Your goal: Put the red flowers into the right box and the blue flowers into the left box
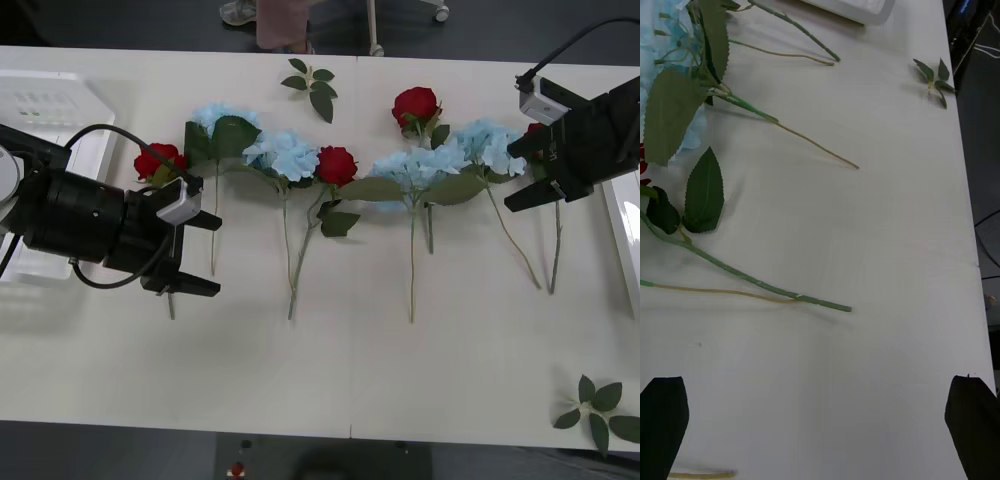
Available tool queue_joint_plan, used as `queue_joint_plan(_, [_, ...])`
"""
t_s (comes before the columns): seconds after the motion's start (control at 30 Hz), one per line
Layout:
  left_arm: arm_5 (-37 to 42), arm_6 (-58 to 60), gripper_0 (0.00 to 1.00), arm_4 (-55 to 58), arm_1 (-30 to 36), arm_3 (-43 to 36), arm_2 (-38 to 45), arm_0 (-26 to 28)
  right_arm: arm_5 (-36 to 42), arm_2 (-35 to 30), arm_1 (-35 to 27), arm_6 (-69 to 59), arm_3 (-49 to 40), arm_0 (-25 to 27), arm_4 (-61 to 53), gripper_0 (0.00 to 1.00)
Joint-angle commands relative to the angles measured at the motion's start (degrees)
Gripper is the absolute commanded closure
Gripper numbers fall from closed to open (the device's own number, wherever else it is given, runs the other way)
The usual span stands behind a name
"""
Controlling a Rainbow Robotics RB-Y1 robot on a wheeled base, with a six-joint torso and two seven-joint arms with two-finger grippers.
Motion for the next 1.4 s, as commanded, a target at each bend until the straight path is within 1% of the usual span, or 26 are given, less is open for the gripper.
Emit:
queue_joint_plan(0.03, [-0.3, 1.9, 0.0, 0.2, -1.7, 1.6, -1.2, 2.4, 0.1, 2.1, 2.0, -1.0, 0.2, 3.7, -0.3, 0.03])
queue_joint_plan(0.1, [-0.3, 1.9, 0.0, 0.9, -2.1, 2.5, -1.2, 2.7, -0.1, 1.7, 1.6, -1.0, 0.4, 3.6, -0.3, 0.03])
queue_joint_plan(0.33, [0.0, 1.9, 0.0, 2.4, -1.1, 3.2, -0.2, -0.2, 1.0, -1.2, 0.0, -1.0, 0.8, 2.8, -0.9, 0.03])
queue_joint_plan(0.47, [0.2, 1.9, 0.0, 3.8, 0.8, 3.2, 1.8, -2.4, 2.8, -3.7, -2.5, -1.0, 0.8, 1.9, -1.8, 0.03])
queue_joint_plan(0.57, [-0.7, 1.9, 0.0, 5.8, 3.3, 3.2, 1.9, -3.6, 2.7, -3.8, -4.5, -1.4, 0.9, 0.6, -1.6, 0.03])
queue_joint_plan(0.7, [-2.9, 1.9, 0.0, 7.8, 8.2, 3.2, 1.5, -4.9, 3.9, -3.8, -6.0, -19.4, 2.4, -2.4, 1.1, 0.03])
queue_joint_plan(0.83, [-5.0, 2.2, 0.0, 8.0, 13.2, 3.2, 1.4, -5.3, 7.5, -3.7, -7.1, -36.4, 5.9, -6.2, 6.8, 0.03])
queue_joint_plan(0.93, [-7.0, 8.4, 0.0, 6.0, 16.5, 3.2, 1.4, -5.3, 11.1, -3.7, -7.1, -47.5, 9.4, -8.2, 11.6, 0.03])
queue_joint_plan(1.0, [-7.4, 11.1, 0.0, 5.1, 18.0, 3.2, 1.4, -5.3, 12.0, -3.7, -7.0, -51.6, 10.6, -8.5, 13.9, 0.03])
queue_joint_plan(1.03, [-7.9, 14.9, 0.0, 3.8, 19.7, 3.2, 1.4, -5.3, 12.6, -3.6, -6.6, -55.6, 12.2, -8.6, 17.0, 0.03])
queue_joint_plan(1.1, [-8.1, 21.9, 0.0, 2.0, 21.4, 3.2, 1.4, -5.3, 12.7, -1.8, -5.6, -59.8, 14.9, -8.7, 21.3, 0.03])
queue_joint_plan(1.13, [-8.2, 23.3, 0.0, 1.5, 21.5, 3.2, 1.4, -5.3, 12.4, -1.2, -5.4, -60.5, 15.6, -8.7, 21.9, 0.03])
queue_joint_plan(1.17, [-8.2, 26.3, 0.0, 0.1, 21.6, 3.2, 1.4, -5.5, 11.6, 1.0, -4.8, -62.2, 17.5, -8.7, 23.0, 0.03])
queue_joint_plan(1.2, [-8.3, 27.3, 0.0, -0.7, 21.6, 3.2, 1.4, -5.5, 11.2, 2.1, -4.5, -63.1, 18.3, -8.7, 23.1, 0.03])
queue_joint_plan(1.3, [-9.1, 33.5, 0.0, -4.3, 21.3, 3.2, 0.9, -5.5, 7.5, 8.4, -2.0, -67.0, 23.7, -8.7, 23.2, 0.03])
queue_joint_plan(1.4, [-10.6, 40.0, 0.0, -7.5, 21.3, 3.2, -0.4, -5.5, 3.9, 12.6, 1.9, -67.4, 29.5, -8.7, 22.0, 0.03])
